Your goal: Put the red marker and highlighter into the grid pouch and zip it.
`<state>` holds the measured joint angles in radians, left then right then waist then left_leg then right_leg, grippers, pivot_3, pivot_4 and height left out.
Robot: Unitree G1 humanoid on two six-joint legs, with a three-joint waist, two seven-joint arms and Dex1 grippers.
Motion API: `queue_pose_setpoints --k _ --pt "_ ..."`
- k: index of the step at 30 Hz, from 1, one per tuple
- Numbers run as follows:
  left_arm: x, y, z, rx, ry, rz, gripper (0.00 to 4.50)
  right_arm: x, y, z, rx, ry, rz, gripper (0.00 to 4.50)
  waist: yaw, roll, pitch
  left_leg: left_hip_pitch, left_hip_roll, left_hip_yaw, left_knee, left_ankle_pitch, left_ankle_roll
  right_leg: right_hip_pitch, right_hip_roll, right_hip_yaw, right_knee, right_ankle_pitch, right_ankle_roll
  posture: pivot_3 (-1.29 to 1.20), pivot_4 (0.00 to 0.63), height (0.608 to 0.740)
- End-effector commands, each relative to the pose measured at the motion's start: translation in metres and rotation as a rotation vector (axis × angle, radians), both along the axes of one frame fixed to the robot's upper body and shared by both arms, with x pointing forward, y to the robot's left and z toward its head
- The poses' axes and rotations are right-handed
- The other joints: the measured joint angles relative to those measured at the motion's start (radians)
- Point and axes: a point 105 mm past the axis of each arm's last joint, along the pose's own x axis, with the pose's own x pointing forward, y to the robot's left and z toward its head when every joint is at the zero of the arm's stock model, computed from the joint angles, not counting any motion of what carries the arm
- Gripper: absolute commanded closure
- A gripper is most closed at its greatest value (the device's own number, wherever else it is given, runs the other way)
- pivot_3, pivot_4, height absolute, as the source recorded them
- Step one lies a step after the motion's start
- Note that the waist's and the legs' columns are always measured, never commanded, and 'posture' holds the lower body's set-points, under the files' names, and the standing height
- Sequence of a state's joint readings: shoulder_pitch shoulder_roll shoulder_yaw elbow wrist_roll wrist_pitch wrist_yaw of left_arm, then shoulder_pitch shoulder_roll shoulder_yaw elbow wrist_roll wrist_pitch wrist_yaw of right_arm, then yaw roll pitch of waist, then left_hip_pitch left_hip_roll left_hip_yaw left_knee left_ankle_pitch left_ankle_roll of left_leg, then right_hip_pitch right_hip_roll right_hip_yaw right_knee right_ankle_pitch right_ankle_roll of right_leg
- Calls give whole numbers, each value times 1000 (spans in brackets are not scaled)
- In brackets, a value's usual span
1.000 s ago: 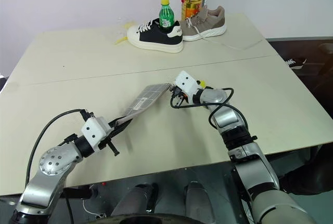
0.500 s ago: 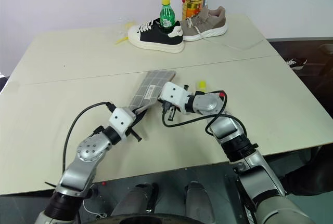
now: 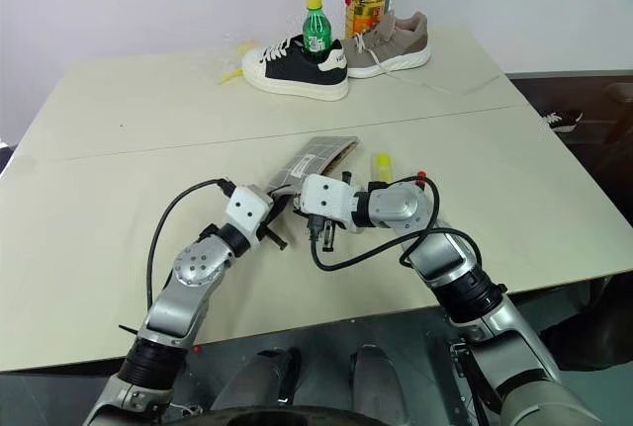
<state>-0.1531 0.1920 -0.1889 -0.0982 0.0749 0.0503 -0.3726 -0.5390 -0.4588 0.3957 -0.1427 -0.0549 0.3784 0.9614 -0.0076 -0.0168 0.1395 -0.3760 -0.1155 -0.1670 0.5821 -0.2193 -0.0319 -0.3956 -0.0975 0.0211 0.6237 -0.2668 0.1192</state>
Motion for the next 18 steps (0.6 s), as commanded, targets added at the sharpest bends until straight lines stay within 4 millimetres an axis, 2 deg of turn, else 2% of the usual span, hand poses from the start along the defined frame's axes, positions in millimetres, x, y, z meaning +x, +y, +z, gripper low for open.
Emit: queue_pose_setpoints --k 1,2,4,6,7,8,12,14,18 --pt "7 7 15 -22 -64 53 4500 -15 13 7 54 50 76 3857 0 0 0 0 0 0 0 0 0 0 0 0 0 0 0 0 150 740" --pt "7 8 16 -21 -69 59 4500 -15 12 7 59 62 71 3588 0 0 0 0 0 0 0 0 0 0 0 0 0 0 0 0 150 740" --pt "8 11 18 -23 -81 75 4500 -14 6 10 58 73 61 2549 0 0 0 0 0 0 0 0 0 0 0 0 0 0 0 0 150 740" --pt "7 14 23 -25 -108 81 4500 -3 -6 15 66 74 -2 1585 1 0 0 0 0 0 0 0 0 0 0 0 0 0 0 0 150 740" --pt "5 17 24 -27 -116 80 4500 6 -16 19 75 84 -65 959 2 -1 0 0 0 0 1 0 0 0 0 0 0 0 0 0 150 740" --pt "2 21 25 -27 -119 77 4500 15 -28 23 92 96 -135 526 2 -1 0 0 0 0 1 0 0 0 0 0 0 0 0 0 150 740" --pt "-3 31 22 -4 -116 69 4500 33 -53 36 156 109 -279 526 6 -1 0 0 0 0 1 0 0 0 0 0 0 0 0 0 150 740" --pt "-4 36 21 17 -113 58 4500 48 -70 40 170 96 -400 526 5 -1 0 0 0 0 1 0 0 0 0 0 0 0 0 0 150 740" --pt "-7 38 20 47 -109 32 4500 76 -108 36 183 133 -693 526 11 0 0 -1 0 1 1 0 0 0 0 0 0 0 0 0 150 740"
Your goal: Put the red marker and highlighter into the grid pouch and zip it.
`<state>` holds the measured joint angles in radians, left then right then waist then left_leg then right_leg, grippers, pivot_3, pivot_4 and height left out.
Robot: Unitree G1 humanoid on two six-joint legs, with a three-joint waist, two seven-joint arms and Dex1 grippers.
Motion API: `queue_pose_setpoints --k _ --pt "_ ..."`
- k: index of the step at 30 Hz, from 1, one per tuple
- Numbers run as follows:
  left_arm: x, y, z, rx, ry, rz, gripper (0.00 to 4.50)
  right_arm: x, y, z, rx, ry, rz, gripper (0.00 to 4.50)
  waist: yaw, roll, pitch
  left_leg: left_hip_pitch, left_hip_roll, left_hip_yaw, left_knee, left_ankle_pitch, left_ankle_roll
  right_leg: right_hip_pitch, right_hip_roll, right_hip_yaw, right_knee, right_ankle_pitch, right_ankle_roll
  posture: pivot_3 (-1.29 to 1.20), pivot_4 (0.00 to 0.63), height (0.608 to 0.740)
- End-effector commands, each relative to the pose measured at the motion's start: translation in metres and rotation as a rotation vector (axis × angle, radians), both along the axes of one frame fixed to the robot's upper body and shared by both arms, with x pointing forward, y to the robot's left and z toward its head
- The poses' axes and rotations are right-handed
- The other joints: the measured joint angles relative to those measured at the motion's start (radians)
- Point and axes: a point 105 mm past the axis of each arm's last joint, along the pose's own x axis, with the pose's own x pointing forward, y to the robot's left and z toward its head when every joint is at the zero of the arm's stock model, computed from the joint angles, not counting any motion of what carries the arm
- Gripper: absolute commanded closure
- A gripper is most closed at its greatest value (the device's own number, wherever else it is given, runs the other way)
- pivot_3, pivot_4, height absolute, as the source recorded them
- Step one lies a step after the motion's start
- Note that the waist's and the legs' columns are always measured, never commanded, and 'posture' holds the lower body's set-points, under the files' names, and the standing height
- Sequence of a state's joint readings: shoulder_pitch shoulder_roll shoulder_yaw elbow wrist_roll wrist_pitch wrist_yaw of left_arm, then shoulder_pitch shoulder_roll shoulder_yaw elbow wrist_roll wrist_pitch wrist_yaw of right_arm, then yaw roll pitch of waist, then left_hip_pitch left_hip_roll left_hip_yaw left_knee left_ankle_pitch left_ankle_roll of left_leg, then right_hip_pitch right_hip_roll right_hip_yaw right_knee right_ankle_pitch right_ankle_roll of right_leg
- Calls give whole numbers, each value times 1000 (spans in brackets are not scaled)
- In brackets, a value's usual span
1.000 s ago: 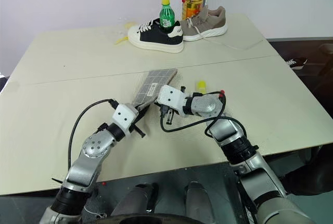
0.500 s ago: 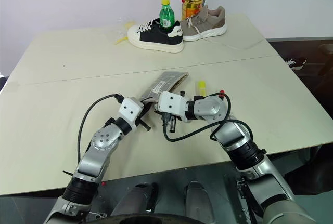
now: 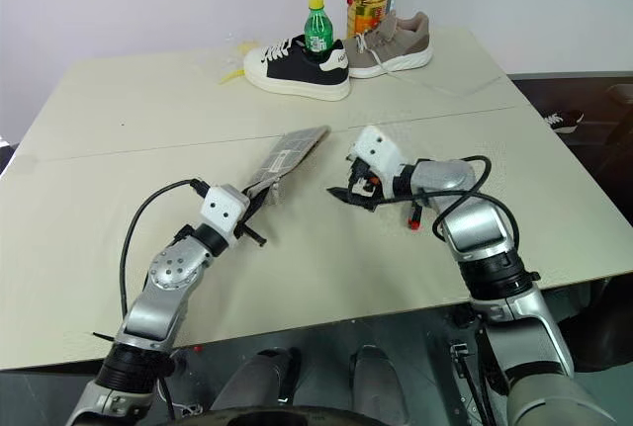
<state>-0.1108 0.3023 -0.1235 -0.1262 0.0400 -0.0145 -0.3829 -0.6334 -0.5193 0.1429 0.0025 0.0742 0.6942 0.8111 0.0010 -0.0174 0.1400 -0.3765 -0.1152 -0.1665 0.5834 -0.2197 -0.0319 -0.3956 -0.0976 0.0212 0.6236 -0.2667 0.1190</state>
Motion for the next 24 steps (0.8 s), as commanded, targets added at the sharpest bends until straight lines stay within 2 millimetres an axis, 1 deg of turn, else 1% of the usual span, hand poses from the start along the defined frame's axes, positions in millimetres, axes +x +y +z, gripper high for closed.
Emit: queue_pose_setpoints --k 1,3,7,12,13,14,17,18,19,22,24 --pt "-4 2 13 -10 -51 -19 4500 22 -34 4 24 41 -270 526 6 0 0 0 0 0 0 0 0 0 0 0 0 0 0 0 150 740" --pt "-5 1 13 -13 -51 -28 4500 24 -45 -3 31 91 -357 526 11 0 0 0 0 0 0 0 0 0 0 0 0 0 0 0 150 740" --pt "-8 -6 19 -34 -79 -73 4500 19 -52 -21 77 218 -476 526 12 0 0 -2 0 0 0 0 0 -2 0 0 -1 0 0 0 150 740" --pt "-7 -9 19 -32 -80 -77 4500 8 -43 -35 99 317 -478 526 11 0 0 -4 0 0 2 0 0 -3 0 0 0 1 -1 0 150 740" --pt "-7 -9 19 -32 -80 -77 4500 7 -43 -38 98 326 -479 1057 11 0 0 -5 0 0 2 0 0 -3 0 0 0 1 -1 0 150 740" --pt "-6 -9 19 -33 -81 -77 4500 6 -43 -41 91 329 -482 1359 11 0 0 -5 0 0 3 0 1 -3 0 0 0 1 -1 0 150 740" --pt "-5 -8 19 -34 -84 -70 4500 5 -43 -45 86 329 -486 2938 11 0 0 -5 0 0 5 -1 1 -2 0 0 0 1 -1 0 150 740" --pt "-4 -7 20 -34 -86 -65 4500 6 -43 -45 85 325 -486 3400 10 0 0 -5 0 0 6 -1 1 -2 0 0 0 1 -1 0 150 740" --pt "-4 -6 21 -34 -90 -58 4500 7 -43 -43 78 308 -478 3660 10 0 0 -5 0 0 6 -1 1 -2 0 0 0 1 -1 0 150 740" --pt "-2 -2 24 -45 -105 -30 4500 13 -40 -30 26 183 -415 3647 10 0 0 -5 0 0 7 -1 1 -2 0 -1 0 1 -1 0 150 740" --pt "-1 2 26 -71 -99 -21 4500 15 -32 -12 -73 -28 -294 3647 10 1 0 -6 0 0 8 -1 1 -2 1 -1 0 1 -1 0 150 740"
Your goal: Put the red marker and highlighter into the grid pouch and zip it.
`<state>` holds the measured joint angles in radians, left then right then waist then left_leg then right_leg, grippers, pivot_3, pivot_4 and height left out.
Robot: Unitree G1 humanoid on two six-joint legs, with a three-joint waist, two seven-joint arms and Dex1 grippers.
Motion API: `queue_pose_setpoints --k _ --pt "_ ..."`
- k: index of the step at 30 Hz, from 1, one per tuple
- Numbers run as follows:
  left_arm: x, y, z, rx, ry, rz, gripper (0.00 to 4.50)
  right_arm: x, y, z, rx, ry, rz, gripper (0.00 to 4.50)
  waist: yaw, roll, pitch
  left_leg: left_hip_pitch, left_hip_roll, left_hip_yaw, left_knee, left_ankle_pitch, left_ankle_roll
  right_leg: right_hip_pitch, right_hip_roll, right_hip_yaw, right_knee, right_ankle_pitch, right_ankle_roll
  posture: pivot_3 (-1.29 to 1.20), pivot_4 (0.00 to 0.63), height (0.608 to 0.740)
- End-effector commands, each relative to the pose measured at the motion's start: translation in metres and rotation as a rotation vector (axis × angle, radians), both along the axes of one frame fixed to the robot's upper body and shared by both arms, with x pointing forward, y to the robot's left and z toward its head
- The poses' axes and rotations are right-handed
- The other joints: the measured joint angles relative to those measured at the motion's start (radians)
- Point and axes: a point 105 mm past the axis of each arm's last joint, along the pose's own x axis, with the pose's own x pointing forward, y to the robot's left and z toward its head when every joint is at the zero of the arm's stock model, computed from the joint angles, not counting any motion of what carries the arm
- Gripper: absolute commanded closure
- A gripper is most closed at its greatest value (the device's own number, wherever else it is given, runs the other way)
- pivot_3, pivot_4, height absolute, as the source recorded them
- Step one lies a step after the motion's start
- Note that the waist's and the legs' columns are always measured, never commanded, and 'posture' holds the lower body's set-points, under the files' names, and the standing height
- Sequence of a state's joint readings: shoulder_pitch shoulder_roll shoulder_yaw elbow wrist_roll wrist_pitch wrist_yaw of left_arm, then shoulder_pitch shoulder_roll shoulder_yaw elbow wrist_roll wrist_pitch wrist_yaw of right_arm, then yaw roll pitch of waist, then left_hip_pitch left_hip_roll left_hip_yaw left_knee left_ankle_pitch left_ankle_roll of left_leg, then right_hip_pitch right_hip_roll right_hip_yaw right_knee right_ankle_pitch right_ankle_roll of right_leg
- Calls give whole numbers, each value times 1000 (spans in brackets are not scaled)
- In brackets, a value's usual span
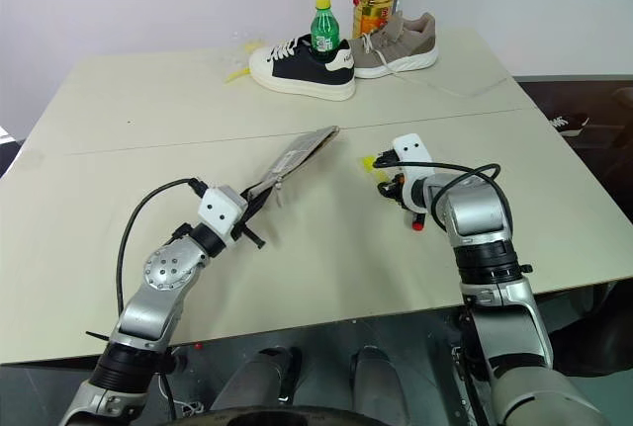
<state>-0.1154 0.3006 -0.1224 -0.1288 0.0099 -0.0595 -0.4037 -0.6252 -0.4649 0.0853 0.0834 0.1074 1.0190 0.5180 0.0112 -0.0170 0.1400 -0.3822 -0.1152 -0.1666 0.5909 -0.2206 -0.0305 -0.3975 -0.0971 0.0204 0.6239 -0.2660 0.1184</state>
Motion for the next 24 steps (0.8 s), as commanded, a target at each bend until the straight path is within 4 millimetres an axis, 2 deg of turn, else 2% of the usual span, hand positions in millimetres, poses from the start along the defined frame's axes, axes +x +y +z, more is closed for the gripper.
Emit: queue_pose_setpoints --k 1,6,10,24 --pt "2 8 18 -49 -59 24 4500 5 16 42 -171 -329 225 3647 0 1 0 0 0 0 0 0 0 0 0 0 0 0 0 0 150 740" --pt "1 16 19 -50 -55 24 4500 2 30 72 -221 -537 412 3647 -3 0 0 -2 0 0 1 0 0 -1 0 -1 0 0 0 0 150 740" --pt "1 16 20 -52 -53 13 4500 1 39 82 -194 -592 450 3647 0 0 0 -2 0 0 1 0 0 -1 0 -1 0 0 0 0 150 740" --pt "-6 3 17 -32 -43 -53 4500 -3 58 74 -208 -574 526 3647 1 0 0 -2 0 0 2 0 0 -1 0 -1 0 0 0 0 150 740"
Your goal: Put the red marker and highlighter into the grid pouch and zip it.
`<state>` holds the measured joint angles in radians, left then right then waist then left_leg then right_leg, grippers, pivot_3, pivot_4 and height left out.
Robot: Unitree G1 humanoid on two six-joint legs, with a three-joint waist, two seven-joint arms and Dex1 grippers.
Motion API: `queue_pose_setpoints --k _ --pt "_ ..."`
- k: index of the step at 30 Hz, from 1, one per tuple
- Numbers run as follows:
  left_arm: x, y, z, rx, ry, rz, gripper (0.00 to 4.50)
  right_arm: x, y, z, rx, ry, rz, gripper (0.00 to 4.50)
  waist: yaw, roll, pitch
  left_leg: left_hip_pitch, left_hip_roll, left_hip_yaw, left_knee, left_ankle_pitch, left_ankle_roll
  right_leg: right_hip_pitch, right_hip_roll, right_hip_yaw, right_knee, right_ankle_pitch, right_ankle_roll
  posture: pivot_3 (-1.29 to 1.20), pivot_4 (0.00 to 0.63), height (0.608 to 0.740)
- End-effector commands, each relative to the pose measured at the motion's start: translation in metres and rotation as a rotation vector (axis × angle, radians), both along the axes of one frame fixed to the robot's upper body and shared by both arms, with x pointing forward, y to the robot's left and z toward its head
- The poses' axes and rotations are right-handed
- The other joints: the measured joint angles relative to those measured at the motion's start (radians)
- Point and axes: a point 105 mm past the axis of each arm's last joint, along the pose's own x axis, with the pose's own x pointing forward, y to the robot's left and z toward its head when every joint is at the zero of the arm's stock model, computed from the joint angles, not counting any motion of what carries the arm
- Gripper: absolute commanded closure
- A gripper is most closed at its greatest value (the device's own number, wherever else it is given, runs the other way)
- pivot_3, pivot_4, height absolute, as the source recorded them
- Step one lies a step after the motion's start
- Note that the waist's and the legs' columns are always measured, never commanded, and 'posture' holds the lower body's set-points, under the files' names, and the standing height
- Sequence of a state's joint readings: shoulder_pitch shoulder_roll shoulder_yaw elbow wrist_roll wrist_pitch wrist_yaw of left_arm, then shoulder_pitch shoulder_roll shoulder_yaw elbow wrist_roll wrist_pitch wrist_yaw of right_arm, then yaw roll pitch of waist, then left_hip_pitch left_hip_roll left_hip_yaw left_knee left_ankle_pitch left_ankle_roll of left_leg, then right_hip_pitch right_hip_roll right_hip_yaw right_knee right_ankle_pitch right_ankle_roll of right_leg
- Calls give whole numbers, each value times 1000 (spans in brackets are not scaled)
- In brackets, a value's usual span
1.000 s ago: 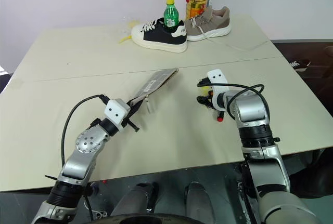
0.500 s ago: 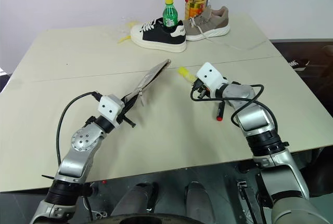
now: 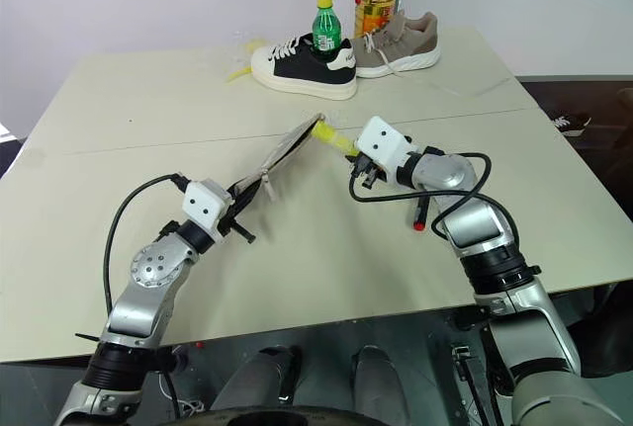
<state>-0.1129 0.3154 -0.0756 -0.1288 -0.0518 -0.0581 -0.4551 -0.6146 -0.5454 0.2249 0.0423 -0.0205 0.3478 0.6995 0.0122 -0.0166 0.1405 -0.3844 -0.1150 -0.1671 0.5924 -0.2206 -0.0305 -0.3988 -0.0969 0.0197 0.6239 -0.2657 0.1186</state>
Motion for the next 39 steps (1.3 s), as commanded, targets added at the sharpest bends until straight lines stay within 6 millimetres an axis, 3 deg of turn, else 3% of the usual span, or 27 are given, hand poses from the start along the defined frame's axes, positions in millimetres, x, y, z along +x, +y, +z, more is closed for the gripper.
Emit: queue_pose_setpoints --k 1,9,17,21,30,37,39 --pt "-6 -8 13 1 -55 -43 4500 -1 7 17 0 -65 33 3647 0 0 0 0 0 0 0 0 0 0 0 0 0 0 0 0 150 740" --pt "-7 -13 13 -1 -53 -61 4500 -4 8 12 -42 -59 53 3647 0 0 0 0 0 0 0 0 0 0 0 0 0 0 0 0 150 740" --pt "-11 -15 17 44 -65 -114 4500 -17 9 3 -287 -158 193 3647 0 0 0 0 0 0 0 0 0 0 0 0 0 0 0 0 150 740" --pt "-21 -12 24 71 -17 -241 4500 -32 24 5 -417 -244 351 3647 -3 0 0 0 0 0 0 0 0 0 0 0 0 0 0 0 150 740" --pt "-33 -18 22 176 117 -474 4500 -51 56 5 -490 -355 553 3647 -1 0 0 0 0 0 0 0 0 0 0 0 0 0 0 0 150 740" --pt "-22 -18 22 169 86 -422 4500 -43 44 23 -390 -337 469 176 0 0 1 0 0 0 0 0 0 0 0 0 0 0 0 0 150 740" --pt "-16 -17 21 164 58 -380 4500 -43 34 31 -281 -255 416 176 1 0 1 0 0 0 1 0 0 0 0 0 0 0 -1 0 150 740"
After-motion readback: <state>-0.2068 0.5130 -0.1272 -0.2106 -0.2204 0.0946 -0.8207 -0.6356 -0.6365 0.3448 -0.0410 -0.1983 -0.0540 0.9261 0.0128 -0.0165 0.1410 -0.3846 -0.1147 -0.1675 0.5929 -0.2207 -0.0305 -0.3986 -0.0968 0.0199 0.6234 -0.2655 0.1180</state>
